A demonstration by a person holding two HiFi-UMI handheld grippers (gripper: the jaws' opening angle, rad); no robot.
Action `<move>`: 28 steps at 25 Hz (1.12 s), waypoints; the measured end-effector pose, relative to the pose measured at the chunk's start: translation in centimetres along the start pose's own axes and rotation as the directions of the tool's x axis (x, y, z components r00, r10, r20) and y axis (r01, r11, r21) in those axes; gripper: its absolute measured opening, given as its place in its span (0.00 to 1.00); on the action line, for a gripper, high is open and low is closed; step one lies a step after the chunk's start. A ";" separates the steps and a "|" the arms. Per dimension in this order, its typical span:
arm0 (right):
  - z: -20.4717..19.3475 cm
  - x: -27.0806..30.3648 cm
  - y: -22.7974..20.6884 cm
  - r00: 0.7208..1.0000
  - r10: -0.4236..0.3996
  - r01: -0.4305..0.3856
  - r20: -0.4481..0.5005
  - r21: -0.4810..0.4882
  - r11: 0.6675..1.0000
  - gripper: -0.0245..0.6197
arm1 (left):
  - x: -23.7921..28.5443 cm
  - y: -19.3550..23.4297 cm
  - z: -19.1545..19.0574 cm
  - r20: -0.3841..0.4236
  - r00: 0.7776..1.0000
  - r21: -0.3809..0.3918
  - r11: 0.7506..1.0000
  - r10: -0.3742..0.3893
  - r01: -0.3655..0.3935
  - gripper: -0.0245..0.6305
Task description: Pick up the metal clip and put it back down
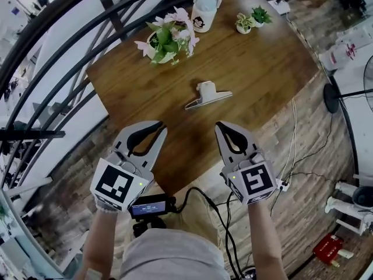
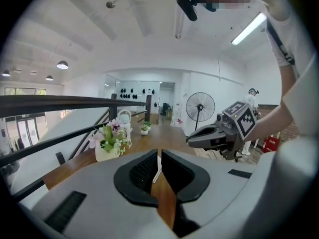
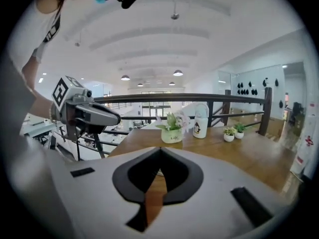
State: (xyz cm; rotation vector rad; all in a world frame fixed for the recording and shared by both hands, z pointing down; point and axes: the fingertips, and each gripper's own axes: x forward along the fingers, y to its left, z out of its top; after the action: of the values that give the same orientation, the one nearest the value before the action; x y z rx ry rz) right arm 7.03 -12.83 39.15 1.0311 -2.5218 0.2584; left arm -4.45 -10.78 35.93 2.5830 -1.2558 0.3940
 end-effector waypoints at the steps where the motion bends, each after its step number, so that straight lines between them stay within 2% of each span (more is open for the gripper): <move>1: 0.4 -0.8 0.6 1.000 -0.013 0.013 0.009 0.004 1.000 0.04 | -0.7 -0.4 0.4 0.006 1.000 0.004 1.000 -0.003 0.003 0.08; 12: 3.5 -7.6 4.6 0.979 -0.190 0.188 0.074 0.037 0.981 0.04 | -7.3 -2.8 3.4 0.091 0.996 0.074 0.997 -0.011 0.004 0.08; 20: 4.5 -10.1 7.6 0.965 -0.236 0.228 0.115 0.080 0.970 0.04 | -10.4 -3.8 4.3 0.110 0.993 0.111 0.993 -0.044 0.032 0.08; 28: 5.0 -12.0 9.3 0.948 -0.290 0.279 0.130 0.100 0.955 0.04 | -12.6 -4.3 4.1 0.117 0.992 0.105 0.994 -0.056 0.043 0.08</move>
State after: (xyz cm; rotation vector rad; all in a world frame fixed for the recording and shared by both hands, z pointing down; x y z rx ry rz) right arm 6.73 -0.26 29.31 1.4763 -2.4597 0.2090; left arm -7.94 -0.37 27.40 2.7551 -1.2371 0.3054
